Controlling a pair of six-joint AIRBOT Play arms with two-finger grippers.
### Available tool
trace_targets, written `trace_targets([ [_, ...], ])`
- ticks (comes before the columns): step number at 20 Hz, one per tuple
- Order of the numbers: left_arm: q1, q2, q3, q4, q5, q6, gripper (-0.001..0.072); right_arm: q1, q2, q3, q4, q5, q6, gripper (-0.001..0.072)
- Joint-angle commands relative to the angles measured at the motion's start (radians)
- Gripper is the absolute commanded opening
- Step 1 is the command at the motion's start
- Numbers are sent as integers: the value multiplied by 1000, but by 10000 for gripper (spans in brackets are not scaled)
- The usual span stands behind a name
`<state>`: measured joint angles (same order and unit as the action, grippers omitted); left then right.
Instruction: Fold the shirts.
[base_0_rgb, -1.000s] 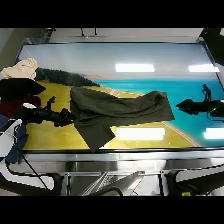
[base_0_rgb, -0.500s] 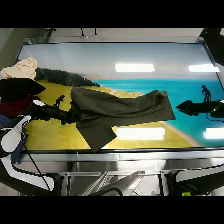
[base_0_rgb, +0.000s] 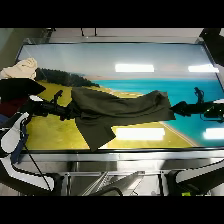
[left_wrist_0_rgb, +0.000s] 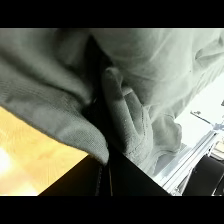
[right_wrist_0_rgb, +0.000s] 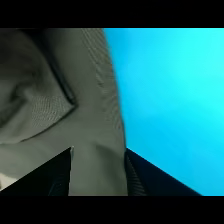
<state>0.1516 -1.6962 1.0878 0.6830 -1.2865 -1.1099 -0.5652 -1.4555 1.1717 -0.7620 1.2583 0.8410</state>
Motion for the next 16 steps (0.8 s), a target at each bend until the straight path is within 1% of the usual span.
trace_targets([
  [1, 1, 1, 5, -2, -9, -2, 11, 44, -21, -2, -63, 64, -21, 419],
  [2, 1, 1, 5, -2, -17, -2, 11, 44, -21, 0, -87, 87, -21, 325],
  [3, 1, 1, 5, -2, -25, -2, 11, 43, -21, 4, -119, 110, -20, 301],
  [4, 1, 1, 5, -2, -32, -2, 10, 43, -20, 4, -134, 120, -10, 300],
  [5, 1, 1, 5, -2, -35, -2, 11, 43, -20, 4, -134, 124, -5, 281],
  [6, 1, 1, 5, -2, -40, -2, 11, 45, -20, 4, -127, 129, -6, 147],
  [8, 1, 1, 5, -4, -62, -2, 10, 45, -19, 4, -74, 154, -8, 34],
  [10, 1, 21, 5, -8, -106, -1, 10, 45, 4, 4, 11, 192, -26, 24],
  [12, 16, 94, 6, -10, -177, 2, 10, 45, 86, 18, 99, 226, -25, 23],
  [13, 34, 143, 6, -52, -246, 2, 10, 43, 134, 44, 140, 266, -25, 23],
  [14, 54, 194, 7, -128, -326, 7, 10, 38, 193, 83, 201, 304, -16, 23],
  [15, 80, 253, 23, -227, -411, 28, 10, 29, 259, 124, 298, 332, -5, 23],
  [16, 106, 312, 55, -326, -475, 39, 10, 15, 329, 167, 436, 354, -2, 24],
])
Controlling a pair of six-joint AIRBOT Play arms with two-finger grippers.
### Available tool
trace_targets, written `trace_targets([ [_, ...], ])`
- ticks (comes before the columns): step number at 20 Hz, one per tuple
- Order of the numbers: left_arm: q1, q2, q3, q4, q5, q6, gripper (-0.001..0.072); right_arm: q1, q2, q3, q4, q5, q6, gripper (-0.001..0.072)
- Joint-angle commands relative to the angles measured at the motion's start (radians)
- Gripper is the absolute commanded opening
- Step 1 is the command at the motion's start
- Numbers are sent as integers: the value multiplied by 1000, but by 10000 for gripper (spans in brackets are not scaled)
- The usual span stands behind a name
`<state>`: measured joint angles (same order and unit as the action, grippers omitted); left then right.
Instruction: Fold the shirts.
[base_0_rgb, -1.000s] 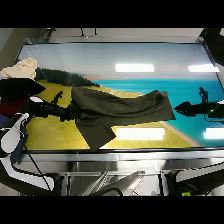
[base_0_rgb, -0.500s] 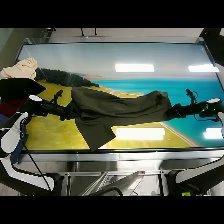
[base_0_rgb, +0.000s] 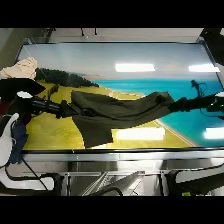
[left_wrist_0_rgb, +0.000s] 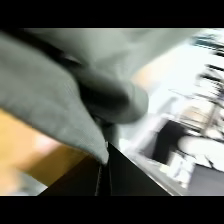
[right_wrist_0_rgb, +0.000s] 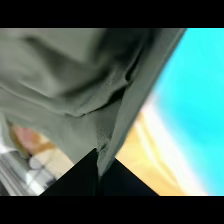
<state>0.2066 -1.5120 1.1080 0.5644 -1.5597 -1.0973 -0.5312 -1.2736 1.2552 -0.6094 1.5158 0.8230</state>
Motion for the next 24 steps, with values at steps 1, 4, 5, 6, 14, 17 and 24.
trace_targets([
  [1, 80, 189, 84, -308, -246, 28, 10, -41, 224, 140, 435, 108, 16, 23],
  [4, 202, 348, 326, -668, -256, 28, 10, -115, 413, 333, 654, 42, 15, 23],
  [5, 256, 389, 421, -781, -224, 32, 10, -134, 468, 398, 652, -8, 15, 24],
  [6, 308, 425, 503, -859, -181, 31, 10, -144, 519, 451, 647, -69, 11, 23],
  [14, 713, 575, 897, -844, -106, 2, 11, -145, 742, 629, 334, -343, -53, 23],
  [17, 560, 477, 946, -531, -99, -69, 10, -248, 642, 588, 390, -144, -22, 23],
  [24, -111, 170, 627, 171, 71, -64, 11, 11, 435, -45, 219, -262, -146, 23],
])
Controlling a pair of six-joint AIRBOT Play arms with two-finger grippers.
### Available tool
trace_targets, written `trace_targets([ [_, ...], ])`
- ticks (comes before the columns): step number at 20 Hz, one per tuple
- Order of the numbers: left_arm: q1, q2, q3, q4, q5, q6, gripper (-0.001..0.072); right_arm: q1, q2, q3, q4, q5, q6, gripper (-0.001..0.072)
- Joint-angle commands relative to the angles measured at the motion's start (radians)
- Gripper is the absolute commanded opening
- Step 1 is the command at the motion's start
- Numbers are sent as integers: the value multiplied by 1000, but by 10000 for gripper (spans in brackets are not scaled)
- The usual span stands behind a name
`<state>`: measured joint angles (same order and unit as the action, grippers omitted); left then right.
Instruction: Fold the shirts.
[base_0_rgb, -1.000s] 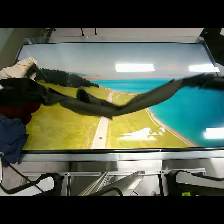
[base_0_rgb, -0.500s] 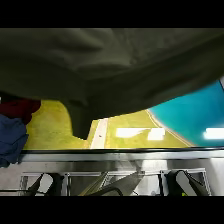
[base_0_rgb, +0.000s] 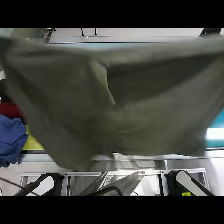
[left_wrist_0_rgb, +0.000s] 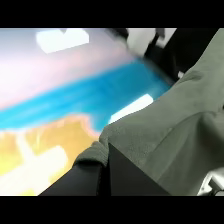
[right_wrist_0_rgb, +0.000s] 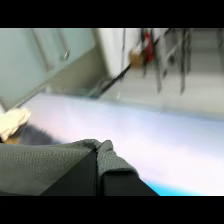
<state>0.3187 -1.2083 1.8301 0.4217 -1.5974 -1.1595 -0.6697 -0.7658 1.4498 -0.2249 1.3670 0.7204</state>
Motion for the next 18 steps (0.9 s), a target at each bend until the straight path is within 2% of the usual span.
trace_targets([
  [1, -266, -208, -114, 374, 164, -2, 10, 219, -129, -312, -267, -214, -44, 22],
  [3, -296, -376, -98, 451, 243, -25, 10, 268, -287, -348, -342, -330, -40, 21],
  [5, -266, -570, 6, 443, 233, -57, 10, 249, -485, -298, -277, -356, -44, 21],
  [9, -245, -844, 268, 442, 151, -139, 10, 237, -818, -8, -110, -224, -28, 21],
  [11, -237, -857, 291, 443, 203, -143, 10, 237, -916, 173, -111, -173, 61, 21],
  [13, -217, -832, 262, 446, 247, -142, 10, 233, -953, 275, -116, -121, 107, 21],
  [16, -183, -785, 172, 463, 240, -113, 10, 221, -949, 278, -243, -13, 165, 21],
  [18, -183, -786, 172, 526, 212, -113, 10, 221, -947, 250, -317, 43, 189, 20],
])
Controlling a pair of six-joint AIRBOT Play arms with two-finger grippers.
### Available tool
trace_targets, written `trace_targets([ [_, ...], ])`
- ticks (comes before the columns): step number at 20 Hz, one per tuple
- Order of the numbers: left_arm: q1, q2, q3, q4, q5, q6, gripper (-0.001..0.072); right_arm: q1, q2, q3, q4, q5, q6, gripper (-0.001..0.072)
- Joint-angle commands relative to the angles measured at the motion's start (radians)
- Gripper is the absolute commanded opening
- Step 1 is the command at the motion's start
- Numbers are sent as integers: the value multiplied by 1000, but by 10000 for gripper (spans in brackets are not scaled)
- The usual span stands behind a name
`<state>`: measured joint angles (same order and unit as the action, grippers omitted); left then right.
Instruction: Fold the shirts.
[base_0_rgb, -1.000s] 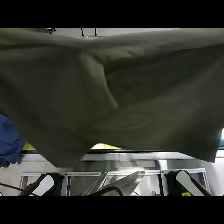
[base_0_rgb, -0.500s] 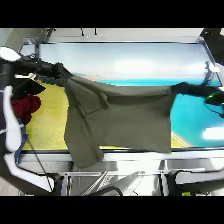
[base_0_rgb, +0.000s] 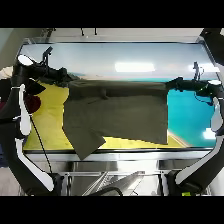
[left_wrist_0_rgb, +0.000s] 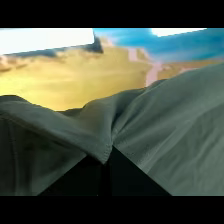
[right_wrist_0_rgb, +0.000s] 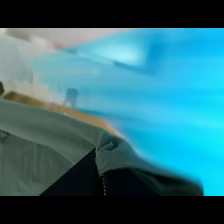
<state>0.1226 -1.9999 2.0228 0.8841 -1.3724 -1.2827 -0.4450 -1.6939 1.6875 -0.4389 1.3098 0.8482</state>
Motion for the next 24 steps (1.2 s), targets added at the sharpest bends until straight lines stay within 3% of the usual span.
trace_targets([
  [1, 4, 6, -21, 92, -19, 11, 10, -3, -14, -13, -119, 109, 61, 20],
  [8, -71, -30, -21, 197, -31, 45, 12, 12, -4, -104, -138, 61, 39, 28],
  [9, -75, -29, -20, 198, -40, 45, 109, 14, -4, -104, -138, 69, 39, 186],
  [10, -75, -26, -9, 198, -51, 32, 560, 14, -2, -104, -138, 80, 44, 324],
  [11, -71, -23, 13, 198, -70, -18, 670, 14, 5, -103, -141, 91, 48, 324],
  [14, -26, 20, 36, 198, -159, -92, 646, -11, 70, -103, -250, 117, 106, 324],
  [17, 37, 123, -122, 198, -237, -107, 646, -60, 166, -134, -346, 176, 137, 323],
  [20, 94, 278, -458, 196, -251, -113, 646, -113, 322, -311, -500, 179, 162, 324],
  [22, 113, 384, -702, 195, -204, -104, 647, -147, 431, -502, -533, 95, 197, 327],
  [24, 117, 489, -935, 196, -146, -83, 647, -160, 516, -690, -528, 24, 204, 430],
])
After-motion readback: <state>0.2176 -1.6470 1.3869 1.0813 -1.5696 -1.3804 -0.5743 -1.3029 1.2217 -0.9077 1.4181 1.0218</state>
